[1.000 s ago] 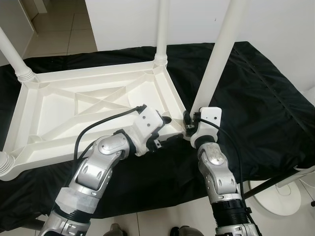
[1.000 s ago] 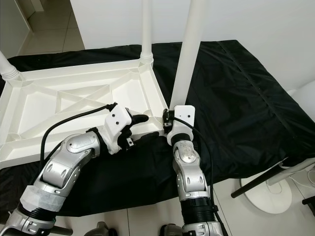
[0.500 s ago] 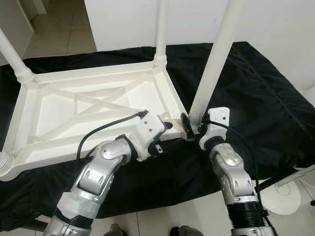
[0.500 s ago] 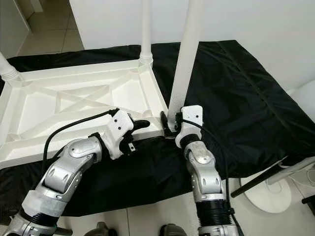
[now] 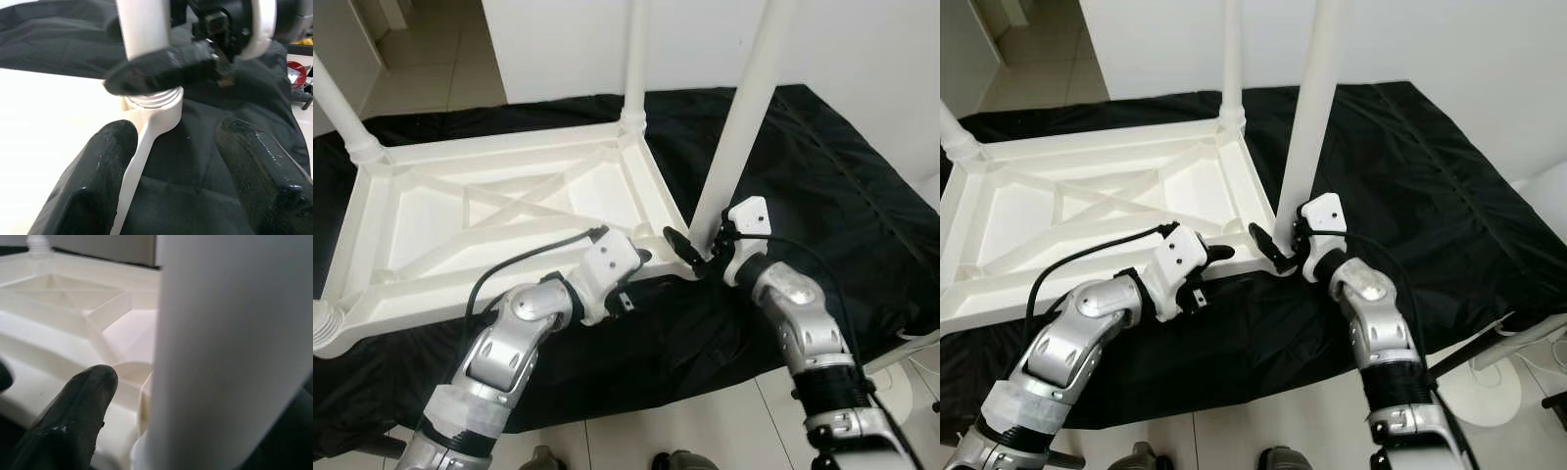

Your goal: Building children table

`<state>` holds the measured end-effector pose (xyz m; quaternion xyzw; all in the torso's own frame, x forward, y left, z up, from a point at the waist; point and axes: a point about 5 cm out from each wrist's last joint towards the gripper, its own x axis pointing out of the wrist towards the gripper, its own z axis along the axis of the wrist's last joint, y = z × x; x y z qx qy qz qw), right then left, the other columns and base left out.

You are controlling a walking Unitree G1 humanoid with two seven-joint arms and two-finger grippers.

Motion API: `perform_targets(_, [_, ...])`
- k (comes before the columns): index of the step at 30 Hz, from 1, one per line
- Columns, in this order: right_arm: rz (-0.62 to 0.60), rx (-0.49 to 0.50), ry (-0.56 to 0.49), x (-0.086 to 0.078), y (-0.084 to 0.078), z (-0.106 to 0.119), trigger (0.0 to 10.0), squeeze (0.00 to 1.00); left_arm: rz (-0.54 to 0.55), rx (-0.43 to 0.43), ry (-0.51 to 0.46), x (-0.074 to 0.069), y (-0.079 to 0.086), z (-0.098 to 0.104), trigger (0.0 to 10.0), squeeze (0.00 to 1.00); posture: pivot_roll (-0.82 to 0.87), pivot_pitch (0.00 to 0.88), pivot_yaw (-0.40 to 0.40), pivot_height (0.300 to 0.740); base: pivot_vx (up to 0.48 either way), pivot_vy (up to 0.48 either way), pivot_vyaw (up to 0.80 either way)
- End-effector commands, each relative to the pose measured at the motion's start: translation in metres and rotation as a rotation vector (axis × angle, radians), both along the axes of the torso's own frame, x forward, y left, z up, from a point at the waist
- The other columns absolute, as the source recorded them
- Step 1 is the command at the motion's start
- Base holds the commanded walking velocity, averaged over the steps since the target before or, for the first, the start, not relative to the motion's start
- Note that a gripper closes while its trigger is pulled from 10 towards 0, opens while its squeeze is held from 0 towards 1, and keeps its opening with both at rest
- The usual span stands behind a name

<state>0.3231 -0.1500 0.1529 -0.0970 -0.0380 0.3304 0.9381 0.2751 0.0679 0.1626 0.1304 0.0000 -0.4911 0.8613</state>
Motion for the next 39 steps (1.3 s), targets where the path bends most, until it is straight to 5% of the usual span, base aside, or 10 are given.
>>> perform_targets(1, [0.038, -0.035, 0.010, 0.001, -0.001, -0.004, 3.6, 0.00, 0.080, 0.000, -0.011, 0.003, 0.003, 0.001, 10.0, 0.00, -0.05, 0.043, 0.018, 0.740, 0.000, 0.000, 0.00])
perform_targets(2, [0.058, -0.046, 0.026, 0.002, -0.003, -0.006, 0.0, 0.00, 0.072, 0.000, -0.004, 0.002, 0.002, 0.001, 10.0, 0.00, -0.05, 0.042, 0.018, 0.740, 0.000, 0.000, 0.00])
perform_targets(14, [0.089, -0.040, 0.043, 0.006, -0.015, -0.012, 0.0, 0.00, 0.066, 0.001, -0.028, 0.002, -0.001, 0.004, 10.0, 0.00, -0.05, 0.031, 0.009, 0.740, 0.000, 0.000, 0.00])
perform_targets(15, [0.088, -0.036, 0.045, 0.005, -0.015, -0.012, 10.0, 0.00, 0.066, 0.000, -0.035, 0.002, -0.001, 0.004, 10.0, 0.00, -0.05, 0.031, 0.009, 0.740, 0.000, 0.000, 0.00])
perform_targets(27, [-0.113, 0.035, 0.059, 0.005, -0.009, -0.019, 10.0, 0.00, 0.068, -0.004, -0.042, 0.002, -0.002, 0.004, 10.0, 0.00, -0.06, 0.026, 0.001, 0.740, 0.000, 0.000, 0.00])
perform_targets(39, [-0.626, 0.311, 0.118, -0.014, 0.019, -0.030, 10.0, 0.00, 0.074, -0.010, -0.039, 0.003, 0.000, 0.003, 10.0, 0.00, -0.07, 0.038, -0.008, 0.740, 0.000, 0.000, 0.00])
